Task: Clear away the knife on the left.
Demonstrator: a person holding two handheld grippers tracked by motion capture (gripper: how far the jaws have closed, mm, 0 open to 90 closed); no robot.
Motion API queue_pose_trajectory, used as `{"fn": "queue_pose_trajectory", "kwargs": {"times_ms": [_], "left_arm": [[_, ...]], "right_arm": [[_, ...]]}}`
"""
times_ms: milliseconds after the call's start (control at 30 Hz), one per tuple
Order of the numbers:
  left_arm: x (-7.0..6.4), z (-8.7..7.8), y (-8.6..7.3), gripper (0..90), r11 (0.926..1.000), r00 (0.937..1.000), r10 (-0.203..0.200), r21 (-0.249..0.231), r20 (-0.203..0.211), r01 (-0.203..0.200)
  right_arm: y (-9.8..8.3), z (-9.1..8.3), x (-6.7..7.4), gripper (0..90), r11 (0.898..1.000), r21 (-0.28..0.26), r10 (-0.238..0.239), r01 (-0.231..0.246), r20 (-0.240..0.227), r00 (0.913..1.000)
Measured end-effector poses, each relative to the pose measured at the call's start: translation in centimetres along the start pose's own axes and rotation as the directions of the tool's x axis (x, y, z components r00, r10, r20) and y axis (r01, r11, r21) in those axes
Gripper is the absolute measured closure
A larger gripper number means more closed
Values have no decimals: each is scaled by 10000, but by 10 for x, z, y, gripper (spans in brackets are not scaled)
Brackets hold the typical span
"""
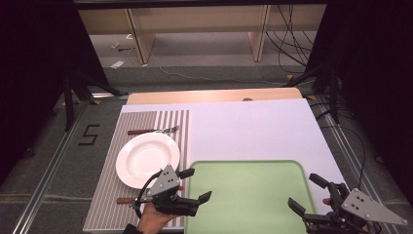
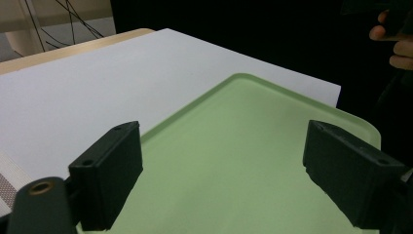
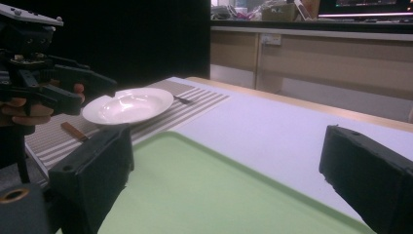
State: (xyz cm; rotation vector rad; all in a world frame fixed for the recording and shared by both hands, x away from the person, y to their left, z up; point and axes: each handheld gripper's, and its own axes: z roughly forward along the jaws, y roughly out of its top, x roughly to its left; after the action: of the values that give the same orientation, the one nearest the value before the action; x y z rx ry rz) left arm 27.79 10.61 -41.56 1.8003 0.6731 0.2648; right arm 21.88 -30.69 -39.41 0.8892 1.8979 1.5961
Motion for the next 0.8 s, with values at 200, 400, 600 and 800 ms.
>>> {"fn": "queue_pose_trajectory", "kwargs": {"times_ms": [200, 400, 600, 800], "left_arm": [[0, 0, 0, 143, 10000, 10000, 54, 5, 25, -54], [0, 0, 0, 143, 10000, 10000, -24, 33, 43, 23], [0, 1, 0, 144, 9998, 10000, 34, 202, 47, -35], [1, -2, 5, 152, 9994, 9995, 193, 274, 257, -200]], "right_arm": [[0, 0, 0, 65, 10000, -19, 0, 0, -18, 10000], [0, 0, 0, 65, 10000, -19, 8, -8, -30, 10000], [0, 0, 1, 65, 10000, 14, 13, -13, -41, 10000], [0, 0, 1, 65, 10000, 19, -4, 4, -49, 10000]]}}
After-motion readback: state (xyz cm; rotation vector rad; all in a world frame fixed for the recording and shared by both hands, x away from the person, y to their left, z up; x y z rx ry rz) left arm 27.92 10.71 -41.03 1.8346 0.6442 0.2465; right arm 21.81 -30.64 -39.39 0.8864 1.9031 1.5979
